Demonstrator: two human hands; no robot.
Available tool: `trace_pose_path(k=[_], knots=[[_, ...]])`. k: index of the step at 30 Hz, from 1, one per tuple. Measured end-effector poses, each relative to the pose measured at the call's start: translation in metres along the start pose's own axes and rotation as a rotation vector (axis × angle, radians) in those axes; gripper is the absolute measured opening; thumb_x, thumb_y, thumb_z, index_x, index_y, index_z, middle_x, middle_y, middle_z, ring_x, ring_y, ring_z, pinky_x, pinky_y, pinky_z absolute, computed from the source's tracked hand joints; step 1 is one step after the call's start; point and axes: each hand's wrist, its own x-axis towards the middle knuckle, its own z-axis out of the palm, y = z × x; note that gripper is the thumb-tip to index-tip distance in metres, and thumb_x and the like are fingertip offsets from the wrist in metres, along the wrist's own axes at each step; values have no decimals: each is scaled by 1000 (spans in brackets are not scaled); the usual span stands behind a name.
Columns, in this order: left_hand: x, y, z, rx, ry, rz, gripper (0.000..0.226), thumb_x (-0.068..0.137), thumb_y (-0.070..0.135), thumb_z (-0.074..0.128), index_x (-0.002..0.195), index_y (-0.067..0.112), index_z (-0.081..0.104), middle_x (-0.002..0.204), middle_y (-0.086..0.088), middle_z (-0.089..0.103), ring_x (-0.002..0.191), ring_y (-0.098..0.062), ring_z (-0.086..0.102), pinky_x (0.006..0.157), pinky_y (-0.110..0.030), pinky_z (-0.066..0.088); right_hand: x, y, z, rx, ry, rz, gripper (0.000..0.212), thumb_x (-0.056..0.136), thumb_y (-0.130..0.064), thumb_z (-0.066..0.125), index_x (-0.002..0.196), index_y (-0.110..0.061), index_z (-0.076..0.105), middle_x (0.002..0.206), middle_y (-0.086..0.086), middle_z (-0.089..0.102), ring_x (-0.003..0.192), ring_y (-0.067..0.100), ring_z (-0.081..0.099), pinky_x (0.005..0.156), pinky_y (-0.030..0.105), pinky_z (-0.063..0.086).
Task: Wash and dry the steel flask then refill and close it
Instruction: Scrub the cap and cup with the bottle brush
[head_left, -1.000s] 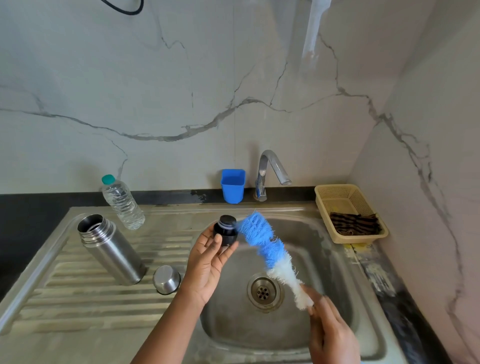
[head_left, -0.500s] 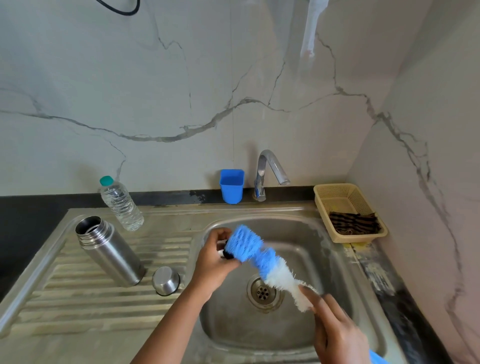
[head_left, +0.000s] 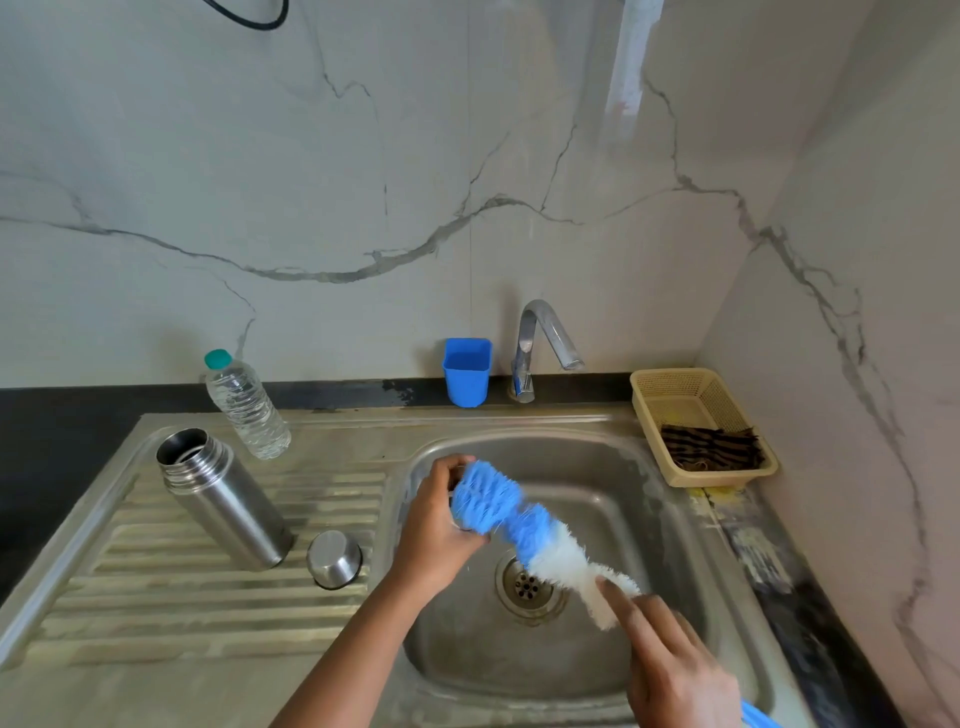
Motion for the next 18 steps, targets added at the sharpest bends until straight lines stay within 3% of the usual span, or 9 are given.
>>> trace_pose_path(k=[4, 9, 13, 15, 17, 18], knots=[[0, -1, 1, -25, 4, -6, 77, 67, -2, 82, 128, 27, 45, 119, 12, 61, 109, 5, 57, 89, -13, 47, 1, 0, 4, 4, -16, 122, 63, 75, 0, 35, 121, -29, 69, 83, -4, 63, 60, 24, 64, 41, 21, 41], [-3, -7, -1, -40, -7, 13, 70, 66, 1, 85, 118, 35, 51, 116, 16, 63, 110, 2, 58, 94, -14, 44, 5, -4, -3, -12, -21, 223, 62, 73, 0, 39, 121, -33, 61, 79, -4, 61, 55, 25, 59, 43, 18, 31], [-12, -17, 8, -14, 236, 74, 57, 71, 9, 86, 119, 21, 57, 116, 10, 62, 108, -7, 60, 92, -15, 45, 7, 1, -4, 0, -176, 409, 59, 69, -11, 43, 120, -39, 55, 78, -1, 61, 53, 28, 59, 36, 21, 33], [-19, -30, 15, 148, 153, 106, 55, 72, 14, 87, 120, 19, 59, 117, 9, 59, 110, -8, 59, 93, -14, 43, 2, 5, -2, 4, -245, 427, 63, 65, -9, 47, 119, -42, 53, 78, 0, 60, 54, 26, 60, 35, 21, 35], [-28, -46, 21, 316, -15, 26, 55, 75, 23, 85, 122, 20, 59, 118, 8, 60, 113, -13, 59, 95, -19, 44, 0, 4, -2, 23, -306, 429, 63, 66, -9, 51, 119, -44, 52, 80, -1, 60, 54, 23, 60, 34, 20, 37], [-34, -53, 23, 348, -17, -23, 52, 77, 25, 83, 123, 21, 57, 118, 7, 59, 112, -14, 59, 93, -22, 44, -1, 2, -3, 32, -327, 429, 62, 67, -8, 53, 118, -44, 52, 80, -1, 60, 53, 22, 60, 34, 20, 37]])
